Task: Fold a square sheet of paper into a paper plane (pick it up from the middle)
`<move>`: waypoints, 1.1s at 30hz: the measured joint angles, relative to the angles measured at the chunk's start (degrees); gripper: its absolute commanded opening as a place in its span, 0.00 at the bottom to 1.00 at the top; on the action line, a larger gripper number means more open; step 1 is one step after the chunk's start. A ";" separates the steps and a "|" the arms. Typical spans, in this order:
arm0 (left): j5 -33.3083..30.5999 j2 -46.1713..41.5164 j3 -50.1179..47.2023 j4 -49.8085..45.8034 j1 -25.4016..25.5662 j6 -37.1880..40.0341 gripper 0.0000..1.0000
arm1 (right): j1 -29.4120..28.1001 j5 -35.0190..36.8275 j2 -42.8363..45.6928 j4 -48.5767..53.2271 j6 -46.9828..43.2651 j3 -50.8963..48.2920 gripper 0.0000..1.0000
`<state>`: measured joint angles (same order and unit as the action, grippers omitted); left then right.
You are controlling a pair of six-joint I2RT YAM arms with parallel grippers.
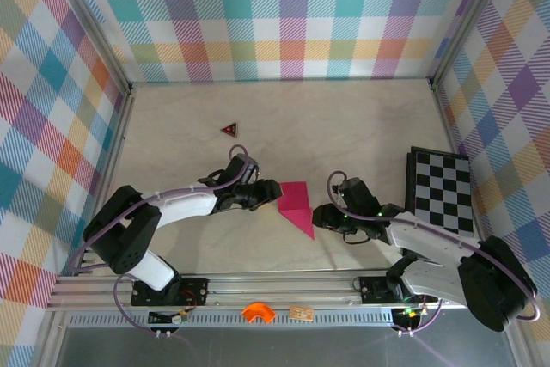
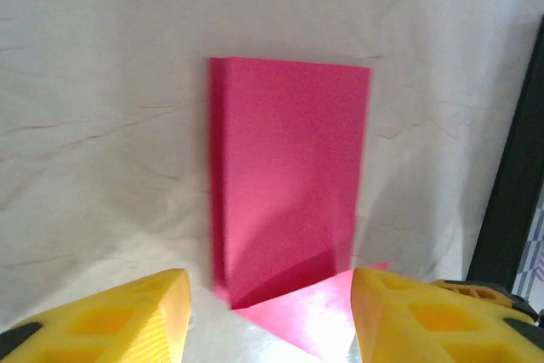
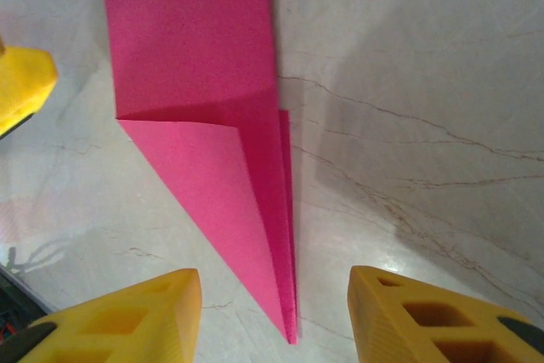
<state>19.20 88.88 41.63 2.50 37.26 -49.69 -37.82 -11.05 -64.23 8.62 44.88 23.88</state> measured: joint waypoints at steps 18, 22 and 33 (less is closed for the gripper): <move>13.86 9.38 1.40 5.60 -2.49 -0.22 0.44 | 0.33 -0.04 -6.95 -1.31 1.40 2.16 0.47; 15.04 10.43 2.23 5.75 -2.49 -0.42 0.42 | 0.33 -0.09 -5.64 -2.78 1.64 1.46 0.47; 18.45 12.37 2.95 9.97 -2.49 -2.23 0.39 | 0.33 0.87 3.32 -5.20 2.69 -2.97 0.48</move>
<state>37.65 101.25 44.58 12.47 34.76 -51.92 -37.50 -10.17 -60.90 3.42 47.57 20.91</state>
